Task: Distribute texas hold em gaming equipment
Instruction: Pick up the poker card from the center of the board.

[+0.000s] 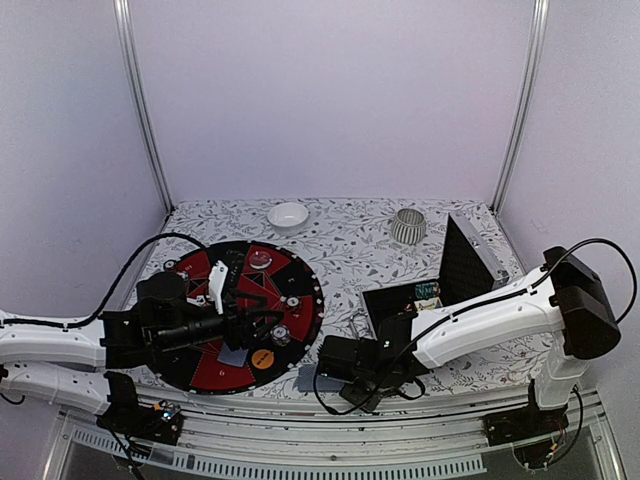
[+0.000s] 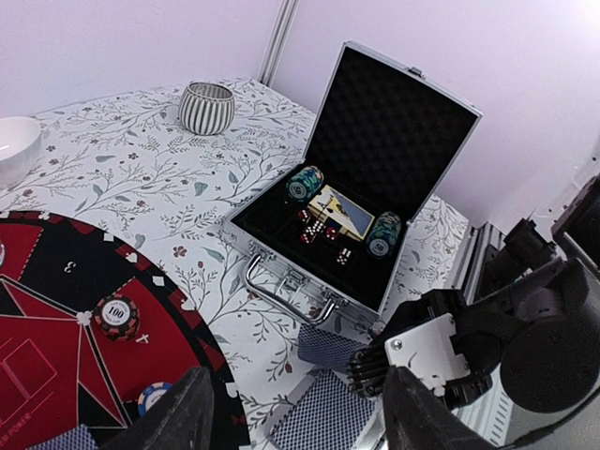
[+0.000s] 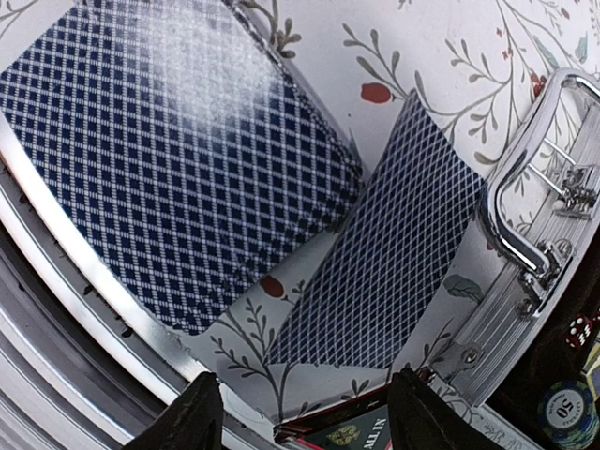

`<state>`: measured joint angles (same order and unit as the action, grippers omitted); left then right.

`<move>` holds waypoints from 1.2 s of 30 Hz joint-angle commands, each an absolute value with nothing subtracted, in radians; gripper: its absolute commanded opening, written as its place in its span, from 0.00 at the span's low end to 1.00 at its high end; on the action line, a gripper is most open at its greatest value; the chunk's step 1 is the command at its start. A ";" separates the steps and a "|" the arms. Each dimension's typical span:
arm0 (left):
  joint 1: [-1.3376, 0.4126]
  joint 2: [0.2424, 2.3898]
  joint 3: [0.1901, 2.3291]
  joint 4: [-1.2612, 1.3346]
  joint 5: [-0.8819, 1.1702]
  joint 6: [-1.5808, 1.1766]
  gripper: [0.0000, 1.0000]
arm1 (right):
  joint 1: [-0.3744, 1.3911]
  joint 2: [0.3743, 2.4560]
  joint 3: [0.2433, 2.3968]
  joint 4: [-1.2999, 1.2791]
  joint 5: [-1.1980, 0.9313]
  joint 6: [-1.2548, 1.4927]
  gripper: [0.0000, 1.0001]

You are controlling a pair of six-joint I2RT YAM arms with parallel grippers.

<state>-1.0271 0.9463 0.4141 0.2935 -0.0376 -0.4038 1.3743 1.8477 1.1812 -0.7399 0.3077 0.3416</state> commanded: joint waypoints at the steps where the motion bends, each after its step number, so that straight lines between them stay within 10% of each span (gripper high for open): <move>1: -1.014 0.924 0.411 0.283 -0.057 -0.381 0.64 | 1.369 1.878 1.201 -0.698 0.375 0.319 0.56; 18: -1.013 0.828 0.379 0.247 -0.099 -0.374 0.65 | 1.342 1.921 1.201 -0.670 0.427 0.316 0.43; 26: -1.011 0.813 0.383 0.247 -0.095 -0.370 0.64 | 1.325 1.882 1.201 -0.722 0.533 0.388 0.03; 36: -1.012 0.839 0.437 0.218 -0.042 -0.362 0.64 | 1.234 1.642 1.238 -0.655 0.417 0.441 0.02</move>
